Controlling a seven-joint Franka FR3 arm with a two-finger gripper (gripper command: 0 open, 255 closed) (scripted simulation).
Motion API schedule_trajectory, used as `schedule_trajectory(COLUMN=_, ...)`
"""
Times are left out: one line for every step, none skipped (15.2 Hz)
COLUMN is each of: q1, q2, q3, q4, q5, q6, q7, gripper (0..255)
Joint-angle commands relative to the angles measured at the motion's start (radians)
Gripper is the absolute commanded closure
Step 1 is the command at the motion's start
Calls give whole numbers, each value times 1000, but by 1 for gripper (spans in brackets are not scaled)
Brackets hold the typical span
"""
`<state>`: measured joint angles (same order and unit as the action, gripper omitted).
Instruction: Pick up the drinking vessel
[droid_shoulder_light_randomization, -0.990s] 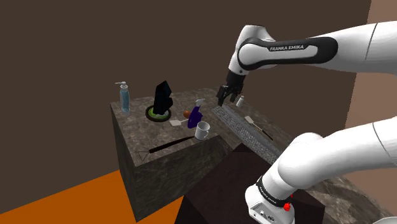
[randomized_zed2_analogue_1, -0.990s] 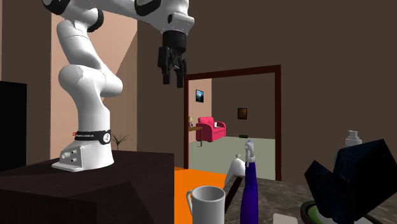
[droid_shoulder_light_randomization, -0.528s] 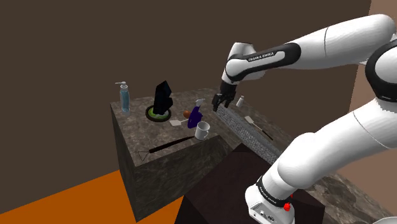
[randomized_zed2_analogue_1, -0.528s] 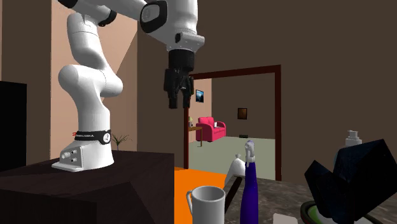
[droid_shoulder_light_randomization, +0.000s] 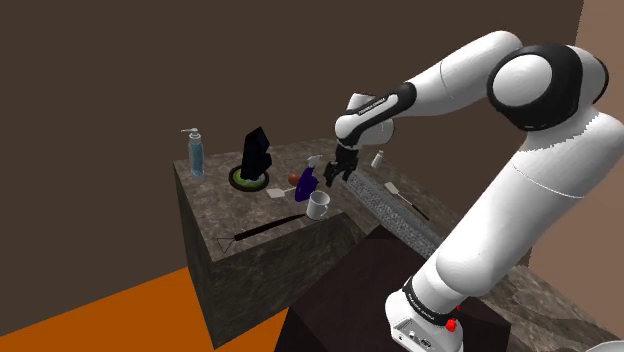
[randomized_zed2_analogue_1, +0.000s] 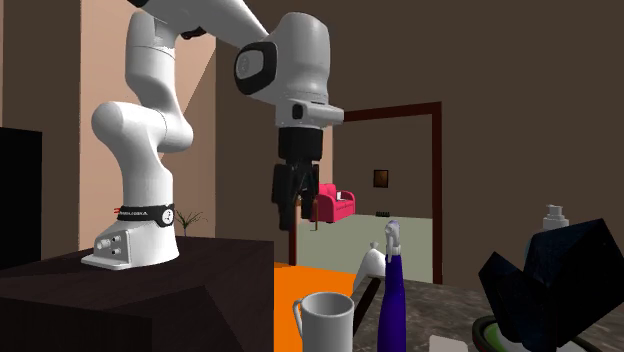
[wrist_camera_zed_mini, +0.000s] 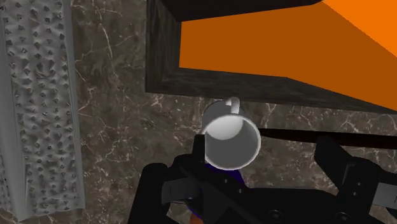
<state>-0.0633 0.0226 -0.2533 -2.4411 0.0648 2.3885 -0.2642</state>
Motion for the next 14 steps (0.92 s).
schedule_trajectory(q1=-6, q2=90, q3=-3, q4=45, q5=38, q6=38, q7=-41, gripper=0)
schedule_trajectory(q1=-12, q2=133, q3=-2, q4=64, q5=57, q6=55, q7=-61, gripper=0)
schedule_trajectory(q1=-19, q2=174, q3=1, q4=85, q5=76, q6=72, q7=-81, gripper=0)
schedule_trajectory(q1=-28, q2=216, q3=5, q4=107, q5=95, q6=86, q7=-100, gripper=0)
schedule_trajectory(q1=-36, q2=258, q3=10, q4=130, q5=113, q6=100, q7=-119, gripper=0)
schedule_trajectory(q1=-47, q2=299, q3=16, q4=155, q5=130, q6=112, q7=-137, gripper=0)
schedule_trajectory(q1=-58, q2=340, q3=23, q4=180, q5=145, q6=123, q7=-153, gripper=0)
schedule_trajectory(q1=-69, q2=381, q3=31, q4=207, q5=159, q6=133, q7=-168, gripper=0)
schedule_trajectory(q1=-81, q2=421, q3=38, q4=235, q5=172, q6=141, q7=-182, gripper=0)
schedule_trajectory(q1=-85, q2=433, q3=41, q4=243, q5=175, q6=144, q7=-185, gripper=0)
schedule_trajectory(q1=-88, q2=445, q3=45, q4=246, q5=180, q6=153, q7=-189, gripper=0)
schedule_trajectory(q1=-91, q2=458, q3=49, q4=248, q5=185, q6=163, q7=-193, gripper=0)
schedule_trajectory(q1=-94, q2=470, q3=53, q4=251, q5=189, q6=173, q7=-197, gripper=0)
schedule_trajectory(q1=-97, q2=483, q3=57, q4=254, q5=194, q6=182, q7=-200, gripper=0)
